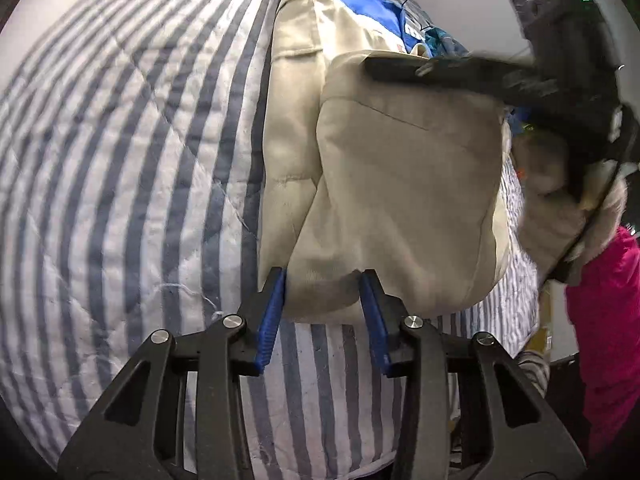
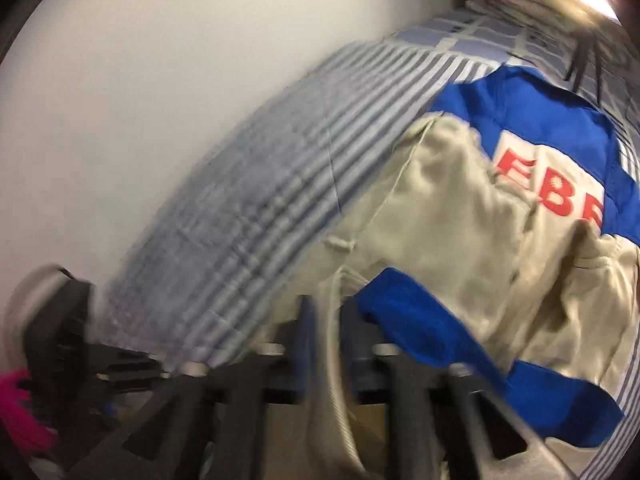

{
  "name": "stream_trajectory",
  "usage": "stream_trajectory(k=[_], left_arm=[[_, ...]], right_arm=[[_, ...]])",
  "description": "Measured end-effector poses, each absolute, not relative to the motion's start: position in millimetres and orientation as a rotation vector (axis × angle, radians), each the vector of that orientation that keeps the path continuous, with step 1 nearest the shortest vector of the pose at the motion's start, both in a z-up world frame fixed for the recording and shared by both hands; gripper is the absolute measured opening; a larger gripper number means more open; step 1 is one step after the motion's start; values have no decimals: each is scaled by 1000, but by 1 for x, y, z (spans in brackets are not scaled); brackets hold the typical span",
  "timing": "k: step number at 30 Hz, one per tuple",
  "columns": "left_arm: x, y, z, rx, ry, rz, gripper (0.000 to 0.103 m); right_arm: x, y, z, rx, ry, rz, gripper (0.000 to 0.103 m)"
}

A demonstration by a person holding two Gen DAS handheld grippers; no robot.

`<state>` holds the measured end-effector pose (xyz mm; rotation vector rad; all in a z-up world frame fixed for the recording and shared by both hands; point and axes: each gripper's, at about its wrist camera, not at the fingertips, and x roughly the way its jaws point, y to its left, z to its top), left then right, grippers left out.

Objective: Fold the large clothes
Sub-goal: 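Release the hem with both tools and smooth the folded bundle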

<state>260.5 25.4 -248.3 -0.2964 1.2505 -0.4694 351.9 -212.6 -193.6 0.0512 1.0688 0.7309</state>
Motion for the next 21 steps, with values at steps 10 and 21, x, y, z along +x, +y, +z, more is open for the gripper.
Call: stream_trajectory(k=[10,21], left_arm=[[291,26,-216,-344,1135,-471,47],[339,3,-251,-460,1176,-511,29]], right_arm=[[288,-424,-179,362,934,439,67],[296,-427,-269,504,1081,440,44]])
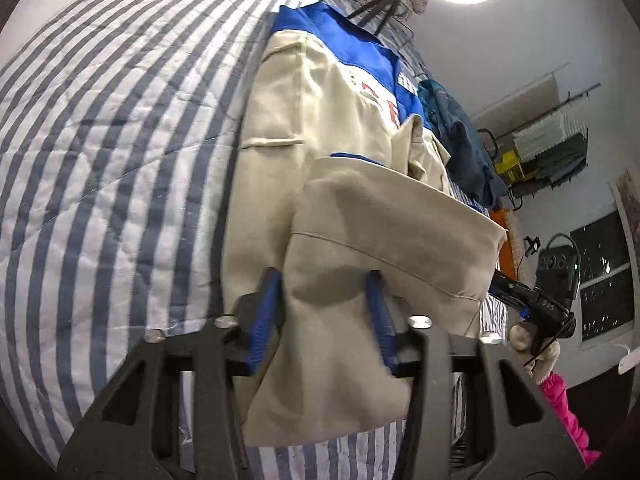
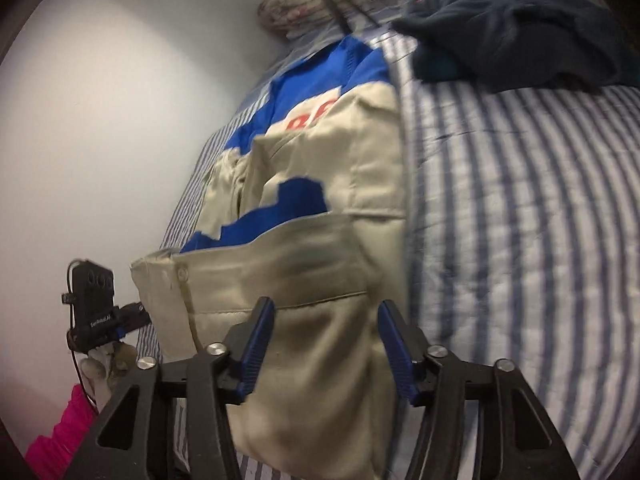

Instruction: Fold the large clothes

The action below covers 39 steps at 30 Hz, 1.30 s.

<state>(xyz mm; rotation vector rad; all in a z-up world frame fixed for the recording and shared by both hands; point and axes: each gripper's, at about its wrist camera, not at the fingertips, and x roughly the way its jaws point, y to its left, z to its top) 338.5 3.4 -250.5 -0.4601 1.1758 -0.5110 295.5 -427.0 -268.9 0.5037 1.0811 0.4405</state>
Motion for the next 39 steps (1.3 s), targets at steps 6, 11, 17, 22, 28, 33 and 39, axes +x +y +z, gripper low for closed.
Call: stream_trajectory(k=[6,11,17,22,28,33,39], left_arm=[[328,-2,-233,-390,1110,-430,4],[335,-5,-262,-306,1155,-329,7],[327,0,-241,-291,1077,-272,13],[309,-4,-202,-233,950,-316,14],[321,-47,-208,-121,961,-379,13],[345,-54,-250,-109,1060,-340,13],[352,-36,-258,-227,1083,-367,7]], right_arm=[[280,-420,-251,422,1005,360,9],[293,-425,-279,432,1064,305,9],[280,-430,-240,407,950,293,36],[257,-414,-207,251,829,319,36],[279,-372,-226,94,927,320,36],[304,-375,-268,145,1010,302,34],[305,-367,-262,115,1032,264,34]])
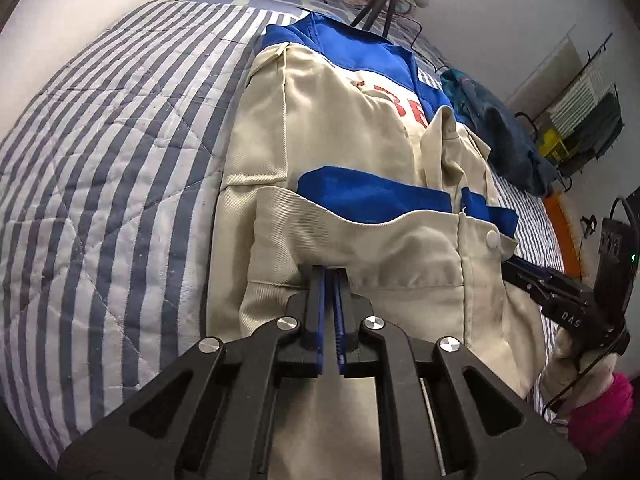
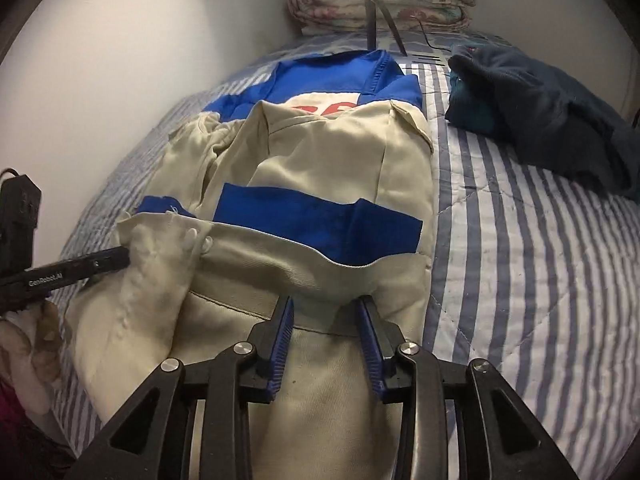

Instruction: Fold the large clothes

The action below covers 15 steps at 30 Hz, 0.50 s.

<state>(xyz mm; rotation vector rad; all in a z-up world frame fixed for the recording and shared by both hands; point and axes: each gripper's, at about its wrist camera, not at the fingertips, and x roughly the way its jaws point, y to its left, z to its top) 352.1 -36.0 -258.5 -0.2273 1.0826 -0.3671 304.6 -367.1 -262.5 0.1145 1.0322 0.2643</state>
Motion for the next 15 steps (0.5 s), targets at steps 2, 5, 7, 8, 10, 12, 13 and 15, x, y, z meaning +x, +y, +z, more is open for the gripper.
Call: stream_trajectory(k=[2,5,7,8,10,12,13,15], left_arm=[[347,-34,-249,-218,1080,-356,7],[325,-19,-218,-211,1018,-338,7],[312,-9,-199,-216,984,-340,7],[306,-4,-189,-218,968,-339,7],[290,5,-162,-215,918,-343,7],[275,10,-135,-196,866,-347,7],[267,12,-122,-191,839,-354,8],[248,15,-93,-197,782,-388,13]], right_arm=[[297,-370,-246,142,1011,274,34],[269,-380,-210,170,931,285,40],[251,-385,-184,168,868,278,48],[239,-389,-168,170,824,270,53],[219,-398,-141,200,732,256,59],[202,-406,-117,235,677,229,65],[194,-409,-103,252,658,222,67],[182,-410,-86,250,635,217,70]])
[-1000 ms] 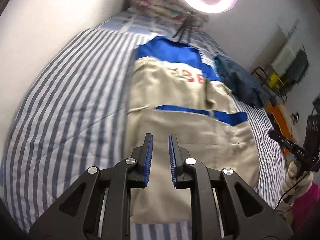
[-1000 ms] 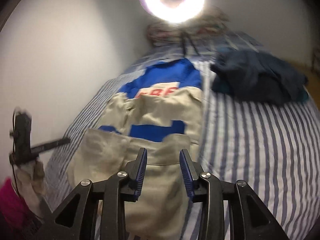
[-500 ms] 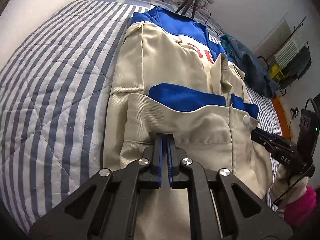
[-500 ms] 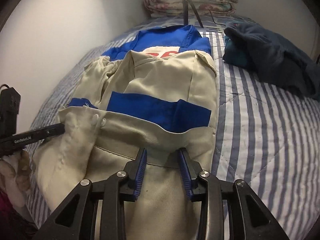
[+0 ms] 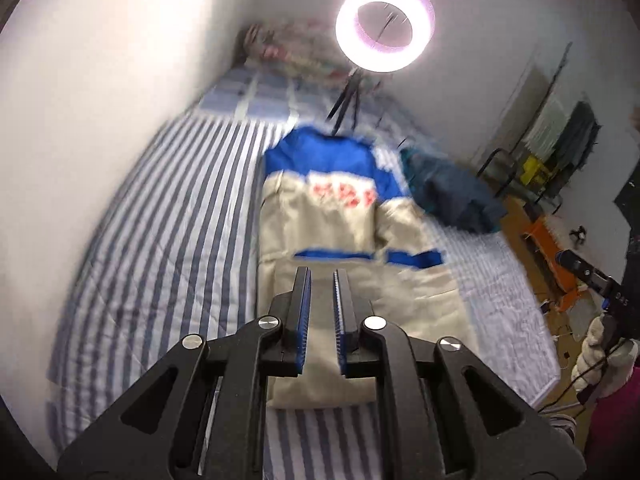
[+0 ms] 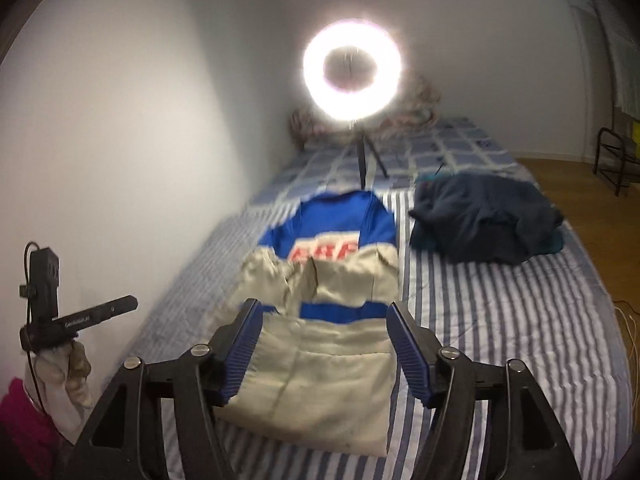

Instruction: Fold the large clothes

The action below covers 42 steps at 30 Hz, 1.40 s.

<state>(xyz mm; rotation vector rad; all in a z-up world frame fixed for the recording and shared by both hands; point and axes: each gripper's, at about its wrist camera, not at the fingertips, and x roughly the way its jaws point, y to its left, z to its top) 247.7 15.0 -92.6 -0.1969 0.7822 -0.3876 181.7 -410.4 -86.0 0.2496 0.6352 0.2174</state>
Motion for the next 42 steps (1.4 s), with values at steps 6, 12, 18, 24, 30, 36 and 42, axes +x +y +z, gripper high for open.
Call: stream_trajectory(k=[6,12,18,24,30,36,42], left_arm=[[209,13,-35,-184,689,-467,44],[179,1,14,-132,646,-483,54],[174,0,59,-156,632,-501,54],[209,7,100,-191,654,-491,55],[289,7,111,-201,686,-461,69],[390,-6,60,-191,769,-440,69],[489,-22,-34,-184,873,-431,69]], right_arm=[[134,-398,-40,113,592,167,83],[106,-399,10,93,540,148,82],[100,-410,42,108,478,145,82],[123,-423,62,85,398,223,82],[200,-438,51,83,495,257,82],[291,-444,2,162,618,299,82],[391,-443,-69,185,734,326,70]])
